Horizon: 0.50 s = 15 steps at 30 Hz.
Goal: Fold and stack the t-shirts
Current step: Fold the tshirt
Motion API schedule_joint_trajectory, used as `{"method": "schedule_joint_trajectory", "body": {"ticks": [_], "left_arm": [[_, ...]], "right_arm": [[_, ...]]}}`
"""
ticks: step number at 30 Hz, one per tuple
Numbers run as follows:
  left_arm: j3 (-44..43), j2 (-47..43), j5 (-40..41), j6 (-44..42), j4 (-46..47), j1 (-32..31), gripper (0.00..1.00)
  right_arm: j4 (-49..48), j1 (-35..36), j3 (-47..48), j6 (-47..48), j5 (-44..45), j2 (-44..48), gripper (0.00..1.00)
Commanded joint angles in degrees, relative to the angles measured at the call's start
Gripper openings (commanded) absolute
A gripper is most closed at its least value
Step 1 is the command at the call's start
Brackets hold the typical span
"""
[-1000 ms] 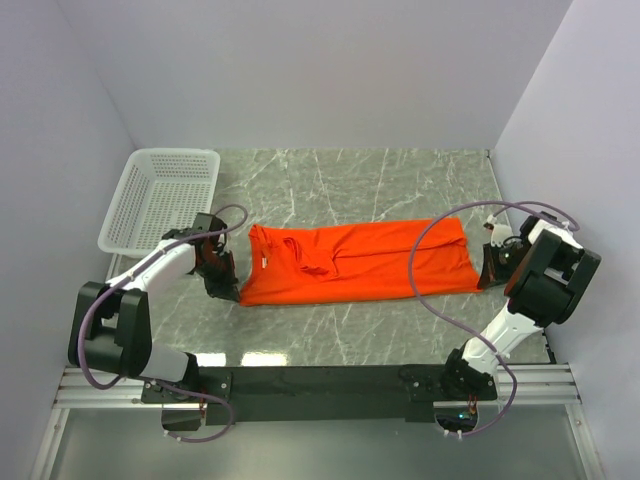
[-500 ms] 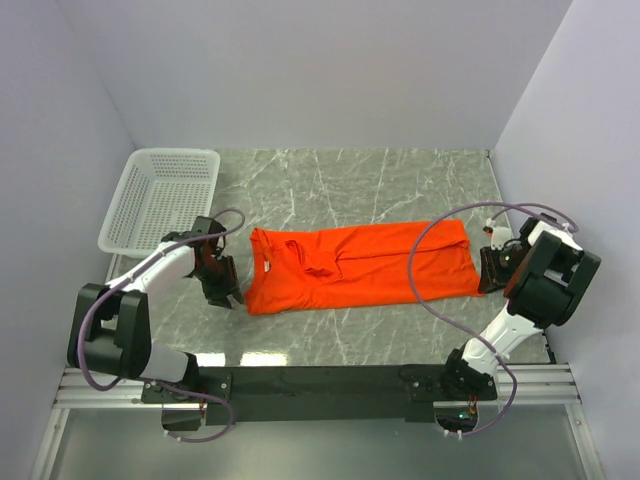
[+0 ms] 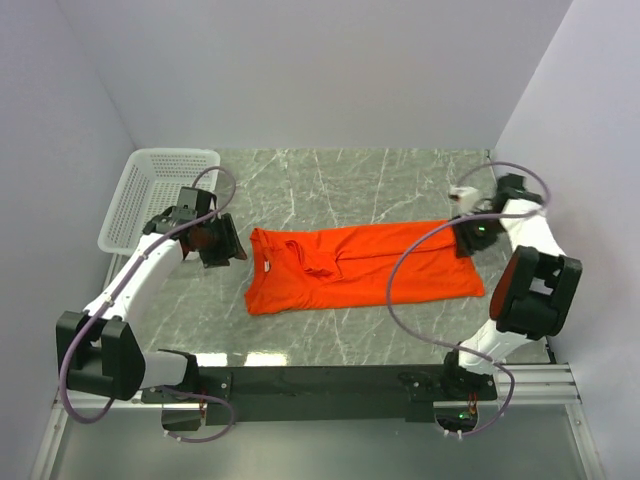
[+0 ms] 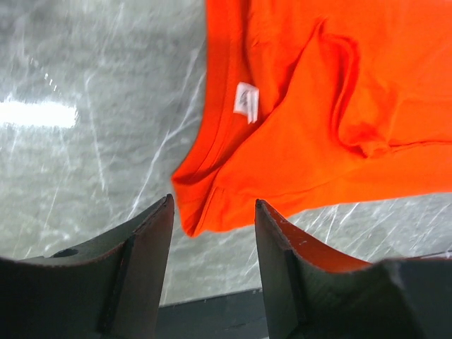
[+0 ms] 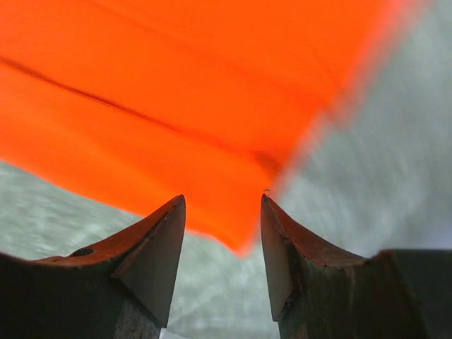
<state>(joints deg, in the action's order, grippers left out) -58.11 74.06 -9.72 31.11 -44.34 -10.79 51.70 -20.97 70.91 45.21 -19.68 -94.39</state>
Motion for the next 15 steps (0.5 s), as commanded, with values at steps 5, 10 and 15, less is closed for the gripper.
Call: {"method": "schedule_joint_trajectory", "body": {"ticks": [5, 10, 15], "left_arm": [[4.0, -6.1, 0.0, 3.4, 10.1, 0.2, 0.57], [6.9, -11.0, 2.0, 8.3, 13.0, 0.4, 0.60], [10.1, -16.6, 3.5, 10.7, 11.5, 0.5, 0.60]], "right_arm": [[-3.8, 28.8, -3.1, 10.9, -17.3, 9.3, 0.54], [-17.9, 50.5, -1.2, 2.4, -8.3, 4.5, 0.57], [-23.3, 59.8, 4.7, -4.2, 0.3, -5.2, 0.57]]}}
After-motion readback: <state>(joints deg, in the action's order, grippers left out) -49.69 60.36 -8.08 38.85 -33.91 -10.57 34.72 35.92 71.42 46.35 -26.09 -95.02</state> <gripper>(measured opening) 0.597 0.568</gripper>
